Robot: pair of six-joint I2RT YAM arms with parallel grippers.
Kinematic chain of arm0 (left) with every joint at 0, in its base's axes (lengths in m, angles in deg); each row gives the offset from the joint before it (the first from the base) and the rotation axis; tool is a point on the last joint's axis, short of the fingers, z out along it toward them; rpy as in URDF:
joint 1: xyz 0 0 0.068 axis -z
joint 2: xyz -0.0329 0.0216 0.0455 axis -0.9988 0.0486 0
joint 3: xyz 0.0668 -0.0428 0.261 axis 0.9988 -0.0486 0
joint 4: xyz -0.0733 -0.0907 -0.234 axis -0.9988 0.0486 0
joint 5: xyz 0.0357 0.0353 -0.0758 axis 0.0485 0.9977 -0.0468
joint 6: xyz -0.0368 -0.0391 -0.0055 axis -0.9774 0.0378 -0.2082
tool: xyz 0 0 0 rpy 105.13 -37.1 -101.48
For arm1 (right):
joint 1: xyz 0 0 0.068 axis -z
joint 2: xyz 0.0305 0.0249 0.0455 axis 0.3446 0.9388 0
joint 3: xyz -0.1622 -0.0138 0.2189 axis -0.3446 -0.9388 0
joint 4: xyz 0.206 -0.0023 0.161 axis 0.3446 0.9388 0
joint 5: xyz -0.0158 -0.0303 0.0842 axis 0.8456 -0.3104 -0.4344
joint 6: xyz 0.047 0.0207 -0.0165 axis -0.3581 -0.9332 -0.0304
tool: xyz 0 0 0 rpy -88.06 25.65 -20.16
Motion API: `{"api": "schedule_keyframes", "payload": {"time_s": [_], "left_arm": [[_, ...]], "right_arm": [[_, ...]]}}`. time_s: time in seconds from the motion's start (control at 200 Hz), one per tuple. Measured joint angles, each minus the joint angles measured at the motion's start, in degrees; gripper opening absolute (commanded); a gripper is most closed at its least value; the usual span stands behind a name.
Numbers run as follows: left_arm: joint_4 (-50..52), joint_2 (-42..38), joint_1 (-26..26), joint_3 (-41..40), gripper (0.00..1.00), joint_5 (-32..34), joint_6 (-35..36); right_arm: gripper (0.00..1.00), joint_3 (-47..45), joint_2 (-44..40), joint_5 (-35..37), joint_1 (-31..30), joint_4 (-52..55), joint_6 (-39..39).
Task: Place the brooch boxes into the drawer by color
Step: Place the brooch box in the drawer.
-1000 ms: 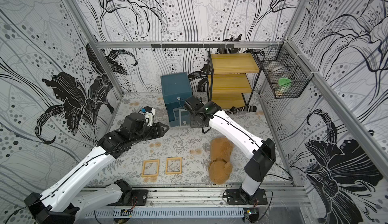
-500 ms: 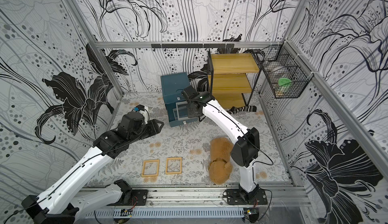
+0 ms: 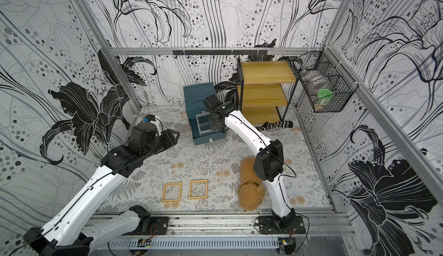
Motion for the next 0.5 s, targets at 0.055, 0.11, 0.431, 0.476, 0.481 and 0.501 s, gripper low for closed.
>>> {"api": "schedule_keyframes", "payload": {"time_s": [0.055, 0.11, 0.431, 0.476, 0.481, 0.501], "left_arm": [[0.02, 0.09, -0.33, 0.0, 0.43, -0.04, 0.02], [0.02, 0.11, -0.61, 0.0, 0.43, -0.24, 0.02], [0.02, 0.11, -1.05, 0.0, 0.43, -1.03, 0.07], [0.02, 0.11, -1.07, 0.0, 0.43, -1.05, 0.07], [0.02, 0.11, -1.07, 0.0, 0.43, -1.05, 0.07], [0.02, 0.11, -1.09, 0.0, 0.43, -1.09, 0.09]], "right_arm": [[0.0, 0.07, 0.61, 0.0, 0.0, 0.0, 0.28], [0.0, 0.07, 1.11, 0.0, 0.02, -0.24, 0.74], [0.0, 1.05, 4.28, -1.57, 1.2, -1.75, 1.55], [0.0, 1.05, 4.63, -1.77, 1.29, -1.77, 1.55], [0.0, 1.05, 4.68, -1.77, 1.29, -1.77, 1.55], [0.0, 1.05, 4.79, -1.88, 1.29, -1.81, 1.55]]}}
